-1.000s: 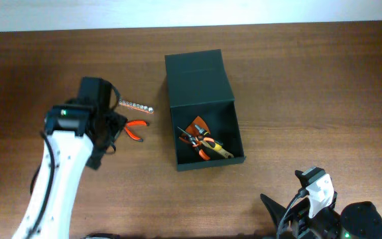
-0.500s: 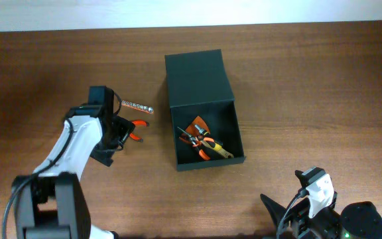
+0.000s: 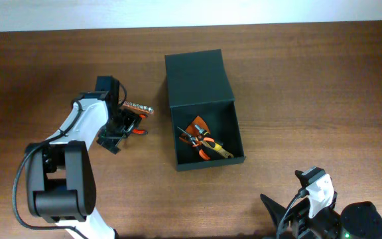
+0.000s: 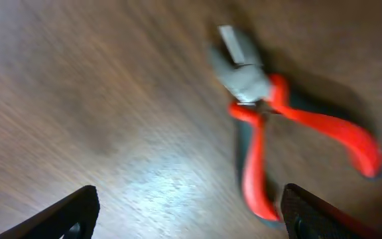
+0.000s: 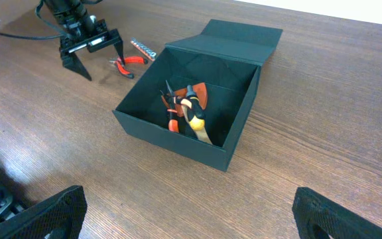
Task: Pack container
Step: 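Lower the left gripper onto the red-handled cutters and grasp them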
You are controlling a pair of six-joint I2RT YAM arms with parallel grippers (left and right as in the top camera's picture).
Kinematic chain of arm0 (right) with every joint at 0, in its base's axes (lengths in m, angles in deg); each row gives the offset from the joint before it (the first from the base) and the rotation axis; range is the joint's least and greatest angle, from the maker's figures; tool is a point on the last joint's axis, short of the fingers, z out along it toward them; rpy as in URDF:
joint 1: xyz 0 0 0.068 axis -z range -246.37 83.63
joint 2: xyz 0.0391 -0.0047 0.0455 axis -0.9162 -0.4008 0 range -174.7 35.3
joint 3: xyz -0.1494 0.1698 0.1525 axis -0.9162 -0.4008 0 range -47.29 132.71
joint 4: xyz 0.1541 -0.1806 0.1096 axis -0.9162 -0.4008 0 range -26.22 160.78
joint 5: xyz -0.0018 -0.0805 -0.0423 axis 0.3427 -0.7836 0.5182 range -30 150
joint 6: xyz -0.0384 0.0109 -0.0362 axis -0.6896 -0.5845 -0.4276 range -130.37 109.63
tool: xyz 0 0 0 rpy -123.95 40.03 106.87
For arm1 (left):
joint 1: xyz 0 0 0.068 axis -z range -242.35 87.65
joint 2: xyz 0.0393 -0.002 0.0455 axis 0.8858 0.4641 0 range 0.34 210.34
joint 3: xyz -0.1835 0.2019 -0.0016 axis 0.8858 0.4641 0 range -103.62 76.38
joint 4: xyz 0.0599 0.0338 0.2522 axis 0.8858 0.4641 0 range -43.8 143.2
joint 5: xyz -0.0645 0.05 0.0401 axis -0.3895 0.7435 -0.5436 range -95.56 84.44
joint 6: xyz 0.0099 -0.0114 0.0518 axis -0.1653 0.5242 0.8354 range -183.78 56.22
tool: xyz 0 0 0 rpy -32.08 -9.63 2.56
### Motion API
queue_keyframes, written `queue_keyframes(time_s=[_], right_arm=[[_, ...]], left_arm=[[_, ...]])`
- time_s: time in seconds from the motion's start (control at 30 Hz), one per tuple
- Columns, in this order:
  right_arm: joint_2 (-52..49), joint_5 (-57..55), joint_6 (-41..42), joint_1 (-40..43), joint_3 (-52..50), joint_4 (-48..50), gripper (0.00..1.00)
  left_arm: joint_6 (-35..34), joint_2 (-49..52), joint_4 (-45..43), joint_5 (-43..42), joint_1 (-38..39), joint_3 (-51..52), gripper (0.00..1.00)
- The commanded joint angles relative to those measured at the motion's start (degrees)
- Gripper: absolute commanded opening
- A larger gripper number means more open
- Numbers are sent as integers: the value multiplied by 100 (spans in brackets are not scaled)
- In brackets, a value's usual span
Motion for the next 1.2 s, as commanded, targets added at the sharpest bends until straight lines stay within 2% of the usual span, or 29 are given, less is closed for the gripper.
queue_keyframes(time_s=[0.0, 0.23, 0.4, 0.63, 0.73, 0.8, 0.9, 1.1, 1.17], right_arm=[[44, -72, 44, -26, -15, 17, 99], [44, -72, 44, -26, -15, 15, 99], [44, -72, 44, -26, -15, 17, 99], [44, -72, 44, -26, -15, 17, 99], [44, -72, 44, -26, -15, 17, 99], [44, -72, 44, -26, -15, 15, 99], [44, -72, 44, -26, -15, 17, 99], [44, -72, 44, -26, -15, 17, 99], [44, -72, 44, -26, -15, 17, 99]], left_arm=[[109, 68, 2, -66, 35, -199, 90], [74, 114, -83, -66, 35, -219, 90], [-398, 391, -195, -66, 63, -219, 90], [-516, 627, -297, -111, 208, -221, 89], [-516, 629, -260, -162, 208, -221, 70], [-514, 629, -221, -199, 212, -221, 61], [-514, 629, -90, -216, 225, -221, 52], [-514, 629, 264, -214, 223, -219, 42], [-516, 629, 358, -216, 225, -219, 32]])
